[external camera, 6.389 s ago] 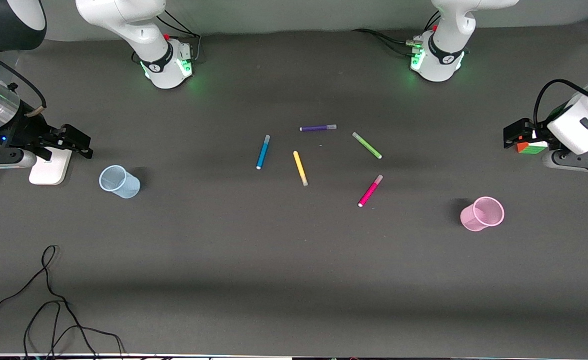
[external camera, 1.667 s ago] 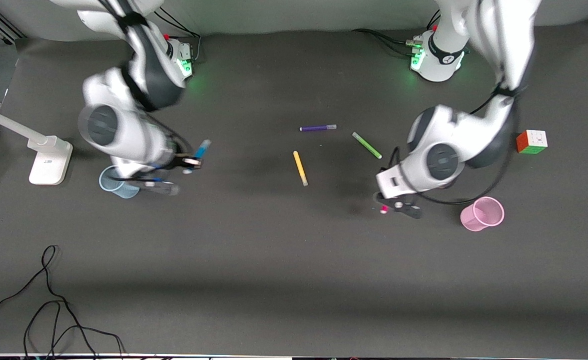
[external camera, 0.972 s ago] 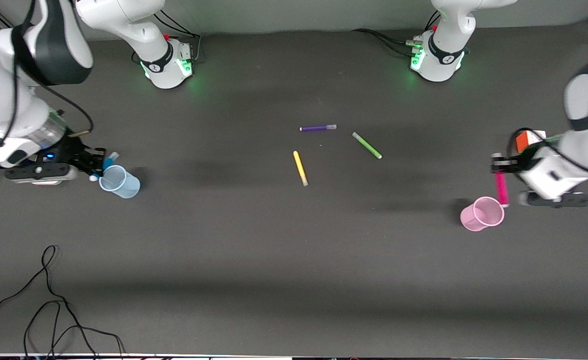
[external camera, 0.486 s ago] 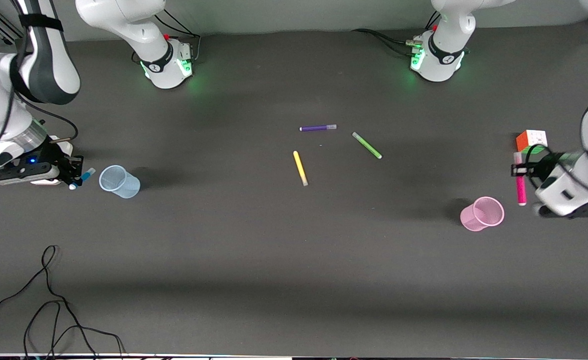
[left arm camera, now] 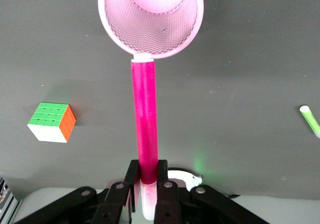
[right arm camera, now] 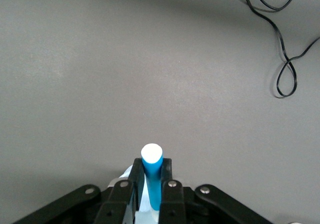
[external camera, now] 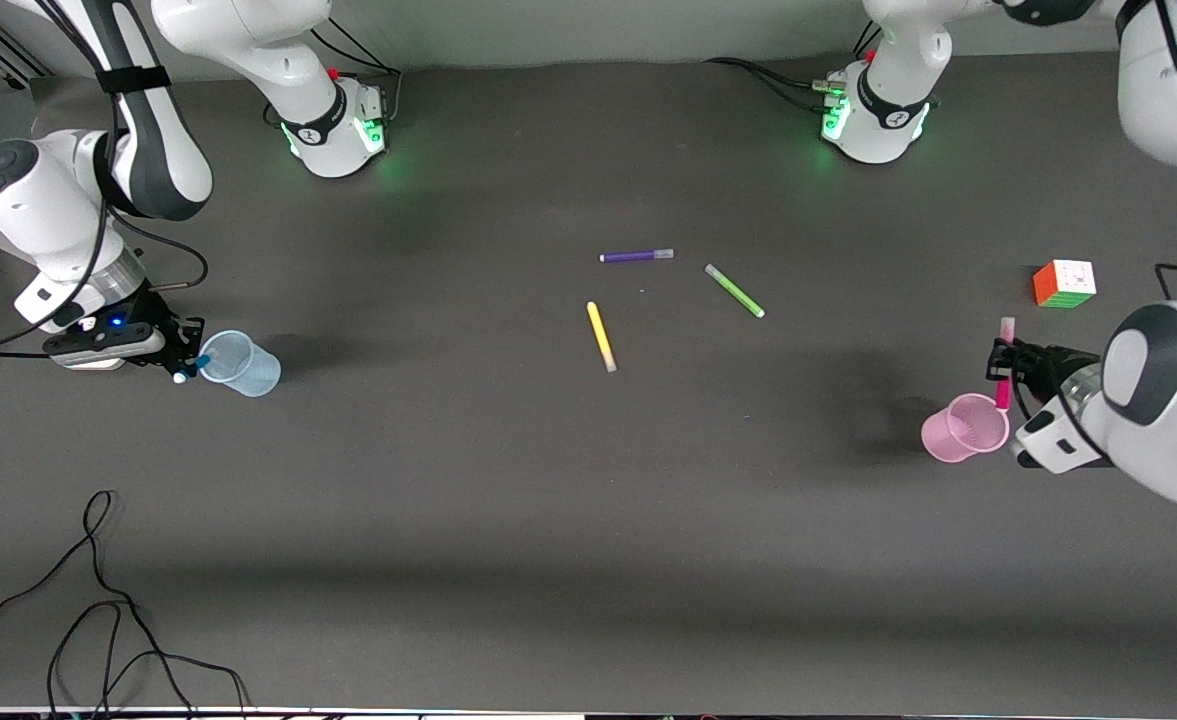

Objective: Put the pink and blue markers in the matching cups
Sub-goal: 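Lower the blue marker into the blue cup while the left gripper lowers pink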

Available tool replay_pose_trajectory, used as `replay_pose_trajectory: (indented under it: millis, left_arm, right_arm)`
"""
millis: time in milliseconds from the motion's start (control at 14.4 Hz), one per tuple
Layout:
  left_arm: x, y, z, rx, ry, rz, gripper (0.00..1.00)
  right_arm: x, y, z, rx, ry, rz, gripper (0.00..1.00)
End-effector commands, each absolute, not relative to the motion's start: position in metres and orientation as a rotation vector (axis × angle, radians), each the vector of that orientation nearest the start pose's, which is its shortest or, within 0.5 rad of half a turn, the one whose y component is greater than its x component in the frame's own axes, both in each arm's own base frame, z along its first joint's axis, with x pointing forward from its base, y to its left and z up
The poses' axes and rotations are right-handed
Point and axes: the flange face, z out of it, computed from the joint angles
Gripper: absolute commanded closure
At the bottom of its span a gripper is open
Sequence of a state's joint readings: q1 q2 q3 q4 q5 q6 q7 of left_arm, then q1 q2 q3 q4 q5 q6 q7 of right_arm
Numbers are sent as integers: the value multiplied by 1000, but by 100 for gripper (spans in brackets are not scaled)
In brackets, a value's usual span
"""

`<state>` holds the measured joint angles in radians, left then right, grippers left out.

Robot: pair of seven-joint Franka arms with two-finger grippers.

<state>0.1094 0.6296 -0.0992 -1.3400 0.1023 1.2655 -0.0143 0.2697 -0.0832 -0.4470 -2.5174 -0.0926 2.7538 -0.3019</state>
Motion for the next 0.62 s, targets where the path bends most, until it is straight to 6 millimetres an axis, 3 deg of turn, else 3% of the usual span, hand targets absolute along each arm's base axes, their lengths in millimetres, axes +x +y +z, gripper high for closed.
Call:
replay_pose_trajectory:
  millis: [0,208,556]
  left_arm:
    - [644,28,310,-2870,-32,1115,100]
    - [647,26,286,-2869,-23,1132,100]
    - [654,27,273,-2892,-22,1077,100]
  right_arm:
    - [477,-82,327,-3187,-362,-484,98]
    - [476,-81,323,-3188,-360,-473,96]
    - [476,-81,311,-3196,-342,-433,87]
